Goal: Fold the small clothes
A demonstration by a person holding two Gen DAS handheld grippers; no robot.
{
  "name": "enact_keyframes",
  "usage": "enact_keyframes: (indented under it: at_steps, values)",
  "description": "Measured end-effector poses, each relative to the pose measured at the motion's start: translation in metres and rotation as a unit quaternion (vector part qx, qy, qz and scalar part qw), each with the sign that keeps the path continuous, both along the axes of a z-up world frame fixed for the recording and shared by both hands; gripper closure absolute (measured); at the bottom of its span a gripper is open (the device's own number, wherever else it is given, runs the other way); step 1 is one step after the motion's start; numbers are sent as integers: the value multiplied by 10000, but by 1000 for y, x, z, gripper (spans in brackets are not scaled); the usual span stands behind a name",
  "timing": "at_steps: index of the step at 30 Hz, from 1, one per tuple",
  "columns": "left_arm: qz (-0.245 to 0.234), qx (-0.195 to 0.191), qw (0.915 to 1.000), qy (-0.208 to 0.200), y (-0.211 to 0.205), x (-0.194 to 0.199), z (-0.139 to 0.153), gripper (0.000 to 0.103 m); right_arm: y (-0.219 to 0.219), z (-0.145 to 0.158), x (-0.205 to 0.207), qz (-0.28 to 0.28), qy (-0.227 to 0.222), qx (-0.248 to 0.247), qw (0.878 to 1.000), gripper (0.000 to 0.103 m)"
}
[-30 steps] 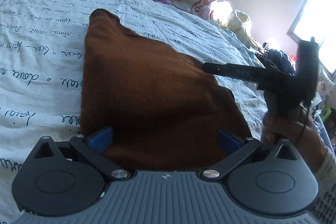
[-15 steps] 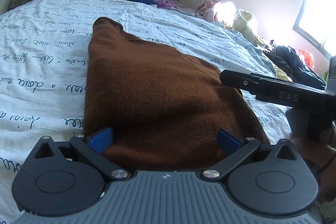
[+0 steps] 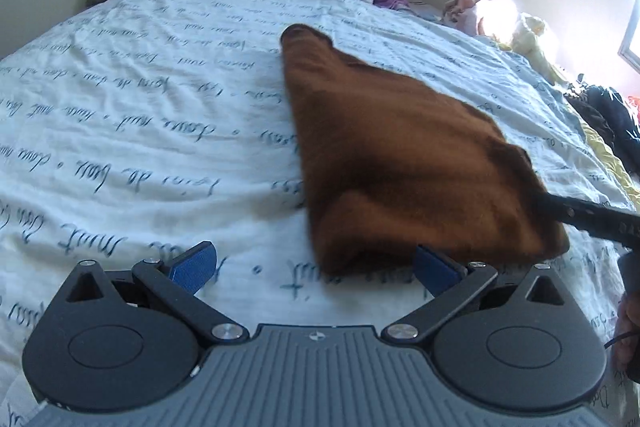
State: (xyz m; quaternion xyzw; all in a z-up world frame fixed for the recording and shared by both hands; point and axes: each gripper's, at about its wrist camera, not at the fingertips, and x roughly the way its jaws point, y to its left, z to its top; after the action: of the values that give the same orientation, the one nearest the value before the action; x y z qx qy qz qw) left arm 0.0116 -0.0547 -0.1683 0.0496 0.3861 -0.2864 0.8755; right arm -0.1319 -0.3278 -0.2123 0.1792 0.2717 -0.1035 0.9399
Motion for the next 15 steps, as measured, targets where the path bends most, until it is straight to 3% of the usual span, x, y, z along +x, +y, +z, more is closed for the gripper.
enact_keyframes:
  at_steps: [4,10,15]
  values:
    - [-17,345,9994,41,6,-9,-7,0,26,-13,-16,36,293,-58,9995,0]
    - [237,712,9970,-162,-19,-16,-15,0,63,-20,-4,49,671,-705,9952,0]
    - [291,885,9955,-152,-26,-15,-16,0,75,-21,7,234,677,-837,9939,0]
